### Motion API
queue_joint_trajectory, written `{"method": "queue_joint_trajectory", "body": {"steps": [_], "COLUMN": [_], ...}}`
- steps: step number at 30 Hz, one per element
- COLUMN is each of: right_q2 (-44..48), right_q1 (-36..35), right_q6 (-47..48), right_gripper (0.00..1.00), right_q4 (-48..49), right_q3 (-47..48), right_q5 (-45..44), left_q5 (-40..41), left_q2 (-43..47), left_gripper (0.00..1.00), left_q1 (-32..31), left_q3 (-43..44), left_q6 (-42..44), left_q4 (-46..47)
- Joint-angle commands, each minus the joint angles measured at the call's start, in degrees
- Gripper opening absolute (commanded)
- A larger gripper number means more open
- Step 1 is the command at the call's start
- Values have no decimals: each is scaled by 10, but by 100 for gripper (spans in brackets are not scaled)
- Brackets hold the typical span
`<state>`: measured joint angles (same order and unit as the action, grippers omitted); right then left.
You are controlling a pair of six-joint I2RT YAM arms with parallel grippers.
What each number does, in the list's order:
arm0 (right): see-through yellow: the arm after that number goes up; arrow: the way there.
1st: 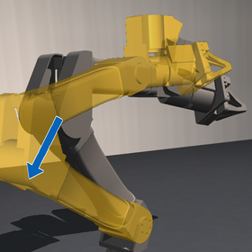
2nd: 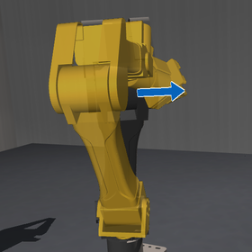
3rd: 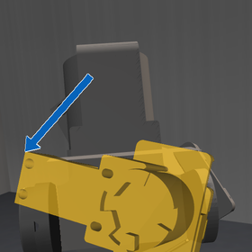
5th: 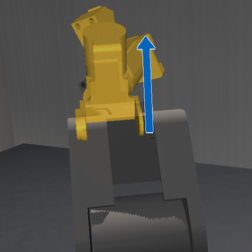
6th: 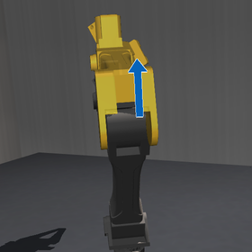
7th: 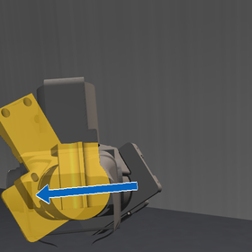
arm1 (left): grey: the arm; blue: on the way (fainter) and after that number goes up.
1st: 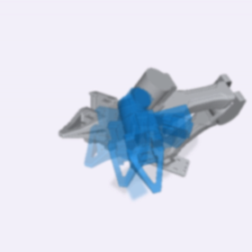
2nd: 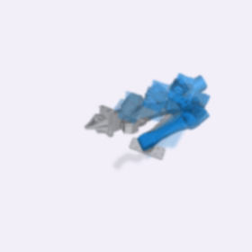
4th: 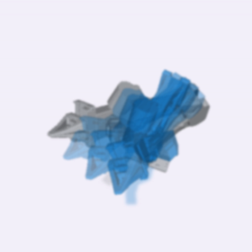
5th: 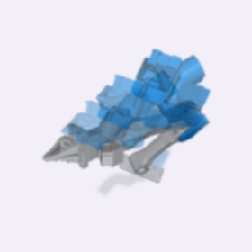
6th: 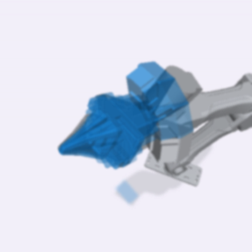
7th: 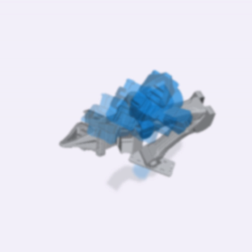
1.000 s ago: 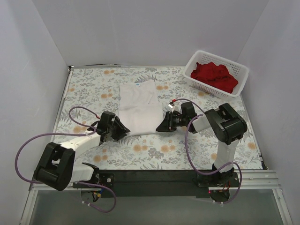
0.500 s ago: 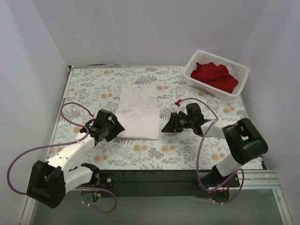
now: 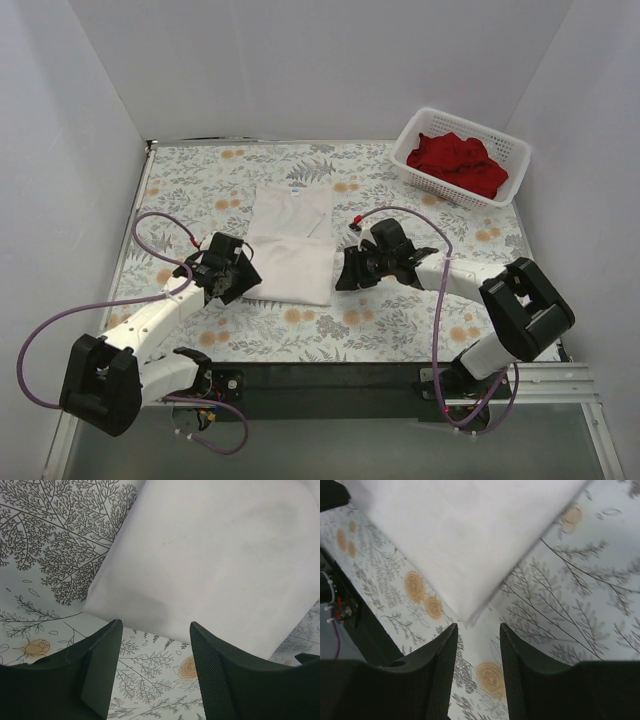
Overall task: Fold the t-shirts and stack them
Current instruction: Fold the tshirt
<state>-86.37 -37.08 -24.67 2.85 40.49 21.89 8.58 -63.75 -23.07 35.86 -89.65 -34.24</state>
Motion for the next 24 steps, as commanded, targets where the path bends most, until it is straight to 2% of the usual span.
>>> {"method": "queue_joint_trajectory", "body": {"steps": [1, 8, 11, 17, 24], "right_q2": [-37, -170, -210, -238, -210], "right_q1": [-24, -51, -51, -22, 15], "right_q6": [-32, -81, -100, -99, -63], "right_gripper": [45, 44, 44, 44, 44], "right_q4": [89, 173, 188, 186, 179], "right_q3": [50, 123, 122, 64, 6], "right_q5": [63, 104, 108, 99, 83], "left_q5": [-10, -17, -20, -7, -7], "left_q2": [9, 14, 20, 48, 66], "left_gripper": [55, 54, 54, 54, 53], "left_q1": [-2, -2, -2, -2, -2], "left_q3": [-22, -42, -44, -43, -28], "left_q6": [-10, -24, -26, -29, -33], "left_q4": [14, 26, 22, 0, -26]}}
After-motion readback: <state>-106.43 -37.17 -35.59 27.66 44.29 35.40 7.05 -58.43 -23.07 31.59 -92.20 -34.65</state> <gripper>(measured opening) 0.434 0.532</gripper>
